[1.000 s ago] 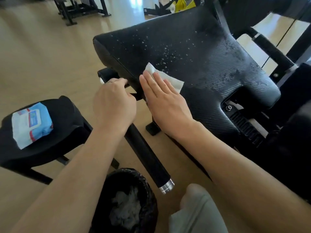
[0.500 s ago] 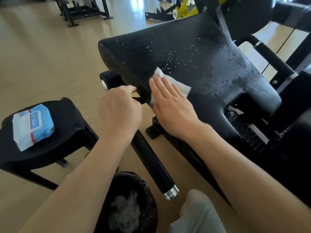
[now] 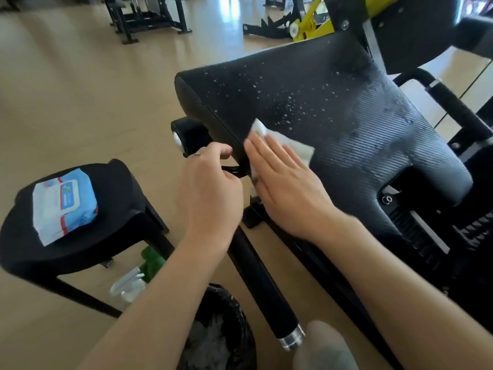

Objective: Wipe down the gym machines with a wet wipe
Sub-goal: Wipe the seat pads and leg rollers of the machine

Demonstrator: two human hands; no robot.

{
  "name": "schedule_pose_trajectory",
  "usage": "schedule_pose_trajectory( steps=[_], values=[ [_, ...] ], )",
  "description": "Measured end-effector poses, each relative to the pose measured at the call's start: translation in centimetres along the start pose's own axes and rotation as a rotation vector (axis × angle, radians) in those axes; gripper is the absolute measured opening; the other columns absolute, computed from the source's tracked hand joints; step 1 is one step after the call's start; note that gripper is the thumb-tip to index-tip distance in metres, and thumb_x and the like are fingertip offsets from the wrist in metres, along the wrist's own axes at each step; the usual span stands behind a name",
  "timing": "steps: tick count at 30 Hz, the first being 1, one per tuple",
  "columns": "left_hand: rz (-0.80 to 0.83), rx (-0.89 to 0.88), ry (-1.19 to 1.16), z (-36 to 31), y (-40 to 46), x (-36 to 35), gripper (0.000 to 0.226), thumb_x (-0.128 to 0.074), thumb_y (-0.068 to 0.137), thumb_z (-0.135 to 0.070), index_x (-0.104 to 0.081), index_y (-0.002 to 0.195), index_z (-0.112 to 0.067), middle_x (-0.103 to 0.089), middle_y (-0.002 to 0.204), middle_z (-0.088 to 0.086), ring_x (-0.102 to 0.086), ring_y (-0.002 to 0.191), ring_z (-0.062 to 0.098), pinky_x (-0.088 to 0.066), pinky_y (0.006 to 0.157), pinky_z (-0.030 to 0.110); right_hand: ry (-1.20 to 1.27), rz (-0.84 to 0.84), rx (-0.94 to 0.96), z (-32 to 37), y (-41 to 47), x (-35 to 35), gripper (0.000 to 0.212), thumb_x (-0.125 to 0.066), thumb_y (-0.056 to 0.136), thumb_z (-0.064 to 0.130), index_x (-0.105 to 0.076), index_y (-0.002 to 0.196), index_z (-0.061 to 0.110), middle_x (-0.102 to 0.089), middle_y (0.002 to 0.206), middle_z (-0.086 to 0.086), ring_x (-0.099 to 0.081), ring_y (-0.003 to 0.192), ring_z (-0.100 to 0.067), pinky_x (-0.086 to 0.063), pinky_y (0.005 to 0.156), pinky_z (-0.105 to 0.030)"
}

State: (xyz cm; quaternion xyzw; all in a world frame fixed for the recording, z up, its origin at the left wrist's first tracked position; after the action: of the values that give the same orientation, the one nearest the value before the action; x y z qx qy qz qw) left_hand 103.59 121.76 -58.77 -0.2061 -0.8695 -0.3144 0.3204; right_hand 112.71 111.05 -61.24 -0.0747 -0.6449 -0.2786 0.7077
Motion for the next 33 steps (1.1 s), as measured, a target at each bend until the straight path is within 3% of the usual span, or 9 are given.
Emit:
schedule_pose_trajectory(
  steps=[3, 5, 10, 13, 17, 20, 24, 28, 33],
  values=[
    [-0.048, 0.102, -0.085, -0.2, -0.4, 0.5, 0.034, -0.055, 0.089, 0.003, -0.053, 0.116, -0.018, -0.059, 0.114, -0.002, -0.054, 0.091, 0.012, -0.049, 0.072, 0.029, -0.058, 0.032, 0.125, 0.1, 7.3, 0.6, 0.06, -0.028, 0.11, 0.029, -0.005, 0.164, 0.017, 0.001, 0.172, 0.0, 0.004, 0.158, -0.018, -0.005, 0.129, -0.04],
    [-0.055, 0.183, -0.121, -0.4, -0.6, 0.8, 0.035, -0.054, 0.087, 0.003, -0.045, 0.109, -0.021, -0.051, 0.108, -0.003, -0.048, 0.081, 0.008, -0.044, 0.063, 0.026, -0.055, 0.076, 0.166, 0.6, 11.2, 0.9, 0.059, -0.026, 0.11, 0.03, -0.004, 0.164, 0.019, 0.003, 0.172, 0.002, 0.006, 0.158, -0.016, -0.004, 0.129, -0.039],
    [-0.018, 0.253, -0.111, -0.3, -0.4, 0.8, 0.037, -0.048, 0.085, 0.007, -0.042, 0.105, -0.023, -0.046, 0.107, -0.004, -0.047, 0.077, 0.009, -0.037, 0.057, 0.022, -0.146, 0.104, 0.232, 3.3, 18.3, 1.5, 0.062, -0.032, 0.109, 0.023, -0.004, 0.164, 0.017, 0.005, 0.171, 0.004, 0.004, 0.158, -0.019, -0.002, 0.128, -0.037],
    [0.015, 0.255, -0.08, -0.3, -0.2, 0.8, 0.038, -0.049, 0.085, 0.008, -0.043, 0.107, -0.022, -0.047, 0.111, -0.004, -0.046, 0.076, 0.01, -0.032, 0.054, 0.021, -0.182, 0.097, 0.245, 4.6, 20.9, 1.7, 0.062, -0.038, 0.106, 0.015, -0.011, 0.162, 0.015, -0.002, 0.171, -0.001, -0.006, 0.157, -0.021, -0.006, 0.127, -0.035],
    [0.008, 0.233, -0.112, -0.3, -0.3, 0.9, 0.037, -0.05, 0.084, 0.008, -0.043, 0.105, -0.021, -0.048, 0.11, -0.003, -0.046, 0.077, 0.008, -0.034, 0.056, 0.021, -0.103, 0.03, 0.214, 4.0, 18.2, 1.5, 0.067, -0.047, 0.103, 0.016, -0.015, 0.162, 0.015, -0.007, 0.17, -0.001, -0.011, 0.156, -0.024, -0.016, 0.127, -0.039],
    [-0.011, 0.147, -0.124, -0.4, -0.4, 1.0, 0.033, -0.053, 0.084, 0.006, -0.044, 0.105, -0.019, -0.049, 0.107, -0.001, -0.045, 0.076, 0.009, -0.033, 0.058, 0.019, -0.106, -0.042, 0.145, 2.2, 10.2, 0.4, 0.067, -0.043, 0.097, 0.008, -0.021, 0.16, 0.011, -0.012, 0.17, -0.005, -0.014, 0.155, -0.026, -0.022, 0.126, -0.043],
    [-0.03, 0.097, -0.074, -0.3, -0.2, 0.8, 0.03, -0.057, 0.088, 0.003, -0.045, 0.105, -0.018, -0.047, 0.1, -0.002, -0.045, 0.074, 0.009, -0.035, 0.057, 0.017, -0.086, -0.03, -0.009, 0.8, 1.4, -0.5, 0.071, -0.043, 0.101, 0.006, -0.01, 0.163, 0.015, -0.002, 0.171, -0.001, 0.002, 0.158, -0.019, -0.003, 0.128, -0.036],
    [-0.023, 0.073, -0.064, -0.6, -0.2, 0.8, 0.03, -0.055, 0.086, 0.004, -0.046, 0.106, -0.017, -0.045, 0.102, -0.004, -0.049, 0.08, 0.015, -0.033, 0.057, 0.017, -0.05, -0.021, 0.015, 1.6, 6.5, 0.2, 0.07, -0.042, 0.107, 0.017, 0.0, 0.163, 0.017, 0.004, 0.171, 0.001, 0.006, 0.158, -0.018, -0.003, 0.129, -0.038],
    [0.019, 0.135, -0.024, -0.5, 0.2, 0.5, 0.032, -0.051, 0.084, 0.005, -0.046, 0.105, -0.018, -0.047, 0.11, -0.003, -0.052, 0.084, 0.021, -0.036, 0.061, 0.031, 0.007, 0.056, 0.033, 3.4, 15.5, 0.9, 0.065, -0.032, 0.109, 0.029, 0.002, 0.164, 0.019, 0.007, 0.171, 0.002, 0.009, 0.157, -0.017, 0.001, 0.128, -0.039]
  ],
)
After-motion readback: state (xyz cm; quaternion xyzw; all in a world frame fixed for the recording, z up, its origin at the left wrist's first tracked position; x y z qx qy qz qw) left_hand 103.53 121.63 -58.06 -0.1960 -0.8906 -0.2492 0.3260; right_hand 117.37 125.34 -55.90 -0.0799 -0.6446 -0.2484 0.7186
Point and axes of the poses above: each hand's wrist, its own y-axis towards the middle knuckle, its own x-axis out of the back of the hand, z = x × y, the point moved 4 cm from there along y, towards the middle knuckle
